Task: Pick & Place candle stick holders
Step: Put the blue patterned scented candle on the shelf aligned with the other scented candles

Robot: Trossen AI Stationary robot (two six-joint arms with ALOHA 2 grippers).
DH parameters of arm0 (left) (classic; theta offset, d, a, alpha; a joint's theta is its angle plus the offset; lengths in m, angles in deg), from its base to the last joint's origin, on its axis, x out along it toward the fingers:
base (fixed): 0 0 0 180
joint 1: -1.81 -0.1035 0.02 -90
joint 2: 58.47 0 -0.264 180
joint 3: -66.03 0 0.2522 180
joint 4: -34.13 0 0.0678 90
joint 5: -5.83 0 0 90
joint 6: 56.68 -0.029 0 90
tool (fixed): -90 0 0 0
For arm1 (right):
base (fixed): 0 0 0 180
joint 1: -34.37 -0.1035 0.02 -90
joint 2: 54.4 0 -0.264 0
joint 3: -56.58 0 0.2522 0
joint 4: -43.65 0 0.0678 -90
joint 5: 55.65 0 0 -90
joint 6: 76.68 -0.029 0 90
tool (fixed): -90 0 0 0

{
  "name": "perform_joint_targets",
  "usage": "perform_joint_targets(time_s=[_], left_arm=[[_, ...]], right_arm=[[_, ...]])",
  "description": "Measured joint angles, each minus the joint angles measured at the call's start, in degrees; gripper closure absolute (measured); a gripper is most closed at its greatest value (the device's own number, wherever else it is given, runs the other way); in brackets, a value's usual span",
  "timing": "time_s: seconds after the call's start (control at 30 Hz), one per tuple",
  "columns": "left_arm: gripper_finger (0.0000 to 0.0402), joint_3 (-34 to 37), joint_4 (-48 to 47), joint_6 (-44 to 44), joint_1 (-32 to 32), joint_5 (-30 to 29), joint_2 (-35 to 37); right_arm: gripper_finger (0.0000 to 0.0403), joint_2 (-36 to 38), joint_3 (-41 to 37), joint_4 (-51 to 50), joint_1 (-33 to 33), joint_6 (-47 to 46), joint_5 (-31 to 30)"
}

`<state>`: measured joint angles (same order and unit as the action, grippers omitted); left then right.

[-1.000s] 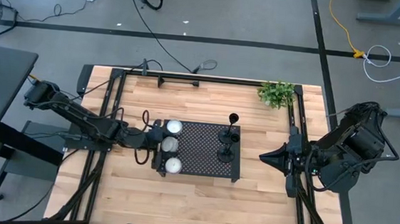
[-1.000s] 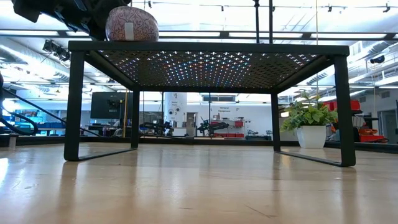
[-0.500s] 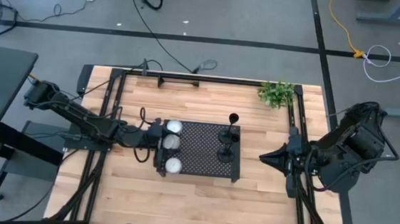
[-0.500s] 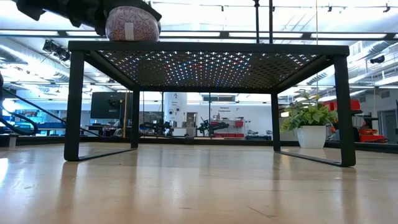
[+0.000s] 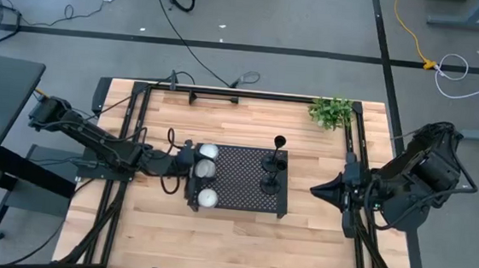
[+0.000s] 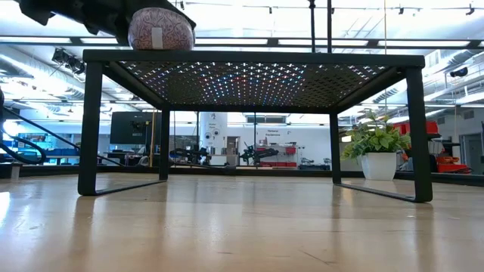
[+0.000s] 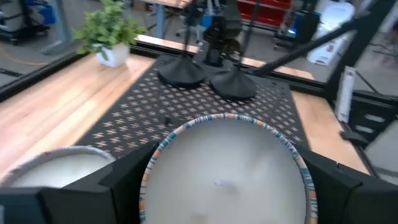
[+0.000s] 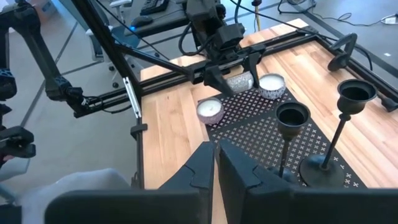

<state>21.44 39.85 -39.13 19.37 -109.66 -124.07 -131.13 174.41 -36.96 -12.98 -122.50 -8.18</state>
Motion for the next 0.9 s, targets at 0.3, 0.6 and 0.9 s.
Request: perform_joint_targets(time_s=[0.3,0.6,0.9], left_arm=[[0.0070,0.00,0.02,-0.02,0.00,1.40,0.00],[0.0049,0.00,0.49,-0.24,0.01,1.05,0.00],[0.0049,0.02,3.01,0.09,0.36,1.16,0.02]], right_arm=[[0.0383,-0.77,0.00,-0.02,0.01,0.66,0.68],[0.0383,-1.05,0.00,-0.07,0.02,1.04,1.53],[0.0383,-1.05,0.00,-0.02,0.02,1.29,1.42]])
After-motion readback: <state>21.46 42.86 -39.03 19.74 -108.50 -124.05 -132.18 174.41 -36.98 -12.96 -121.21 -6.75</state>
